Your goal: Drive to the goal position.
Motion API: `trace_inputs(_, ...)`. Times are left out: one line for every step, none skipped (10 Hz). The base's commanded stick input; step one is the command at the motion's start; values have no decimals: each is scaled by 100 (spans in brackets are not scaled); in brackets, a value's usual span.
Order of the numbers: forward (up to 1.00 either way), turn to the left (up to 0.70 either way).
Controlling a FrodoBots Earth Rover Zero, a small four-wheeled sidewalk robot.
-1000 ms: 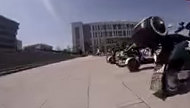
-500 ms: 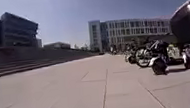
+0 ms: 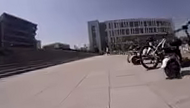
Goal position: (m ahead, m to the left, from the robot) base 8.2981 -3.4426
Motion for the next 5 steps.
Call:
trace_inputs(100,-40)
trace_inputs(100,-40)
trace_inputs(100,-15)
trace_inputs(100,0)
trace_inputs(100,0)
